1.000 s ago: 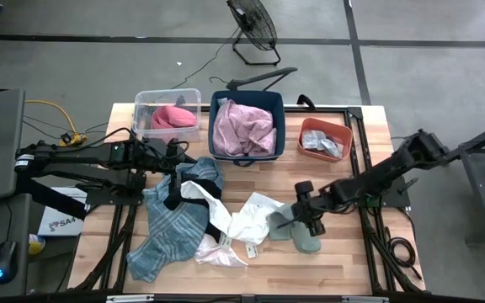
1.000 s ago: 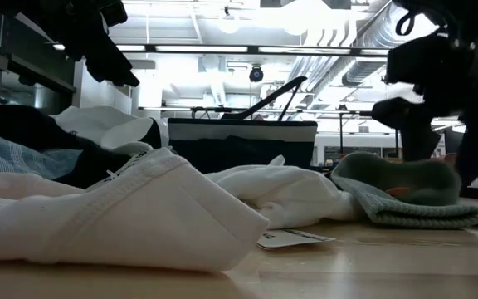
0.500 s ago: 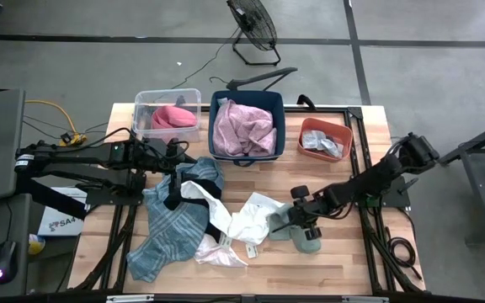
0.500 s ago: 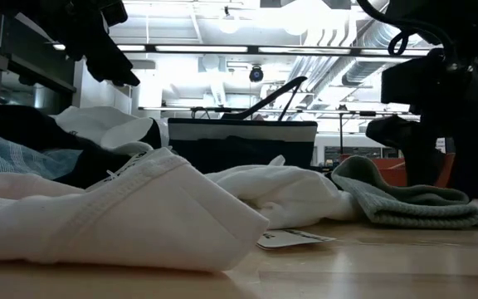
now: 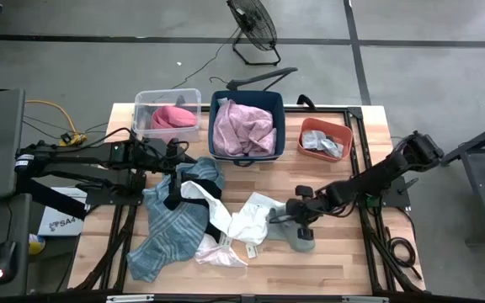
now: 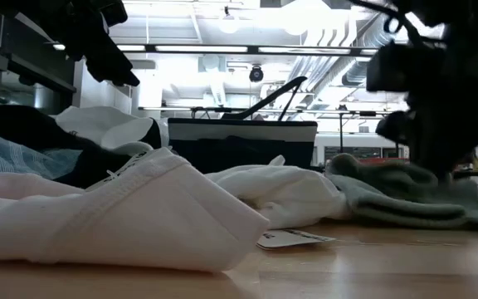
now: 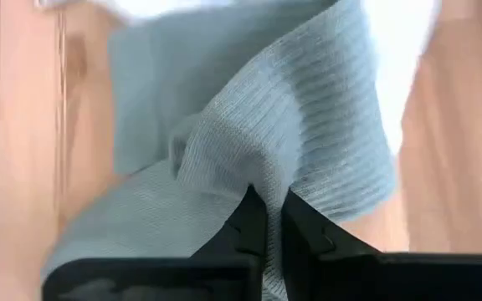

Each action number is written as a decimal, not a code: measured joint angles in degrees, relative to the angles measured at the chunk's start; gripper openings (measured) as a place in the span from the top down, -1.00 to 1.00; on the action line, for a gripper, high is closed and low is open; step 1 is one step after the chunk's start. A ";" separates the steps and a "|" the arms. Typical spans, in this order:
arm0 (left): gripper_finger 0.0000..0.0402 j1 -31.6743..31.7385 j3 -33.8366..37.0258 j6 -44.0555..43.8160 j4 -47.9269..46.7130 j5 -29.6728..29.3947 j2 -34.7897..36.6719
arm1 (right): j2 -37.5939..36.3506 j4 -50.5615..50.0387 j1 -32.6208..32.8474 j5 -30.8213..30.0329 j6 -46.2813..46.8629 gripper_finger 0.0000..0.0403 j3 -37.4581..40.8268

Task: Pick & Place Cloths
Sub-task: Put the dark gray sock into the orange bin

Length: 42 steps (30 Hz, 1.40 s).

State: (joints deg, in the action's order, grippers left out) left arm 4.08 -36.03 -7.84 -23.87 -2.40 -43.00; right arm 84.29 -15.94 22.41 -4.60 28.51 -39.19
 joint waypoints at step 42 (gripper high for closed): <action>-0.21 0.00 0.00 -1.46 0.19 0.00 0.00 | -36.89 -29.94 -21.47 -46.28 22.54 0.98 -3.66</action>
State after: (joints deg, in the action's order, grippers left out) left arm 4.08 -36.03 -9.30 -23.69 -2.39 -43.00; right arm 47.40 -45.87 0.94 -50.87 51.05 -42.85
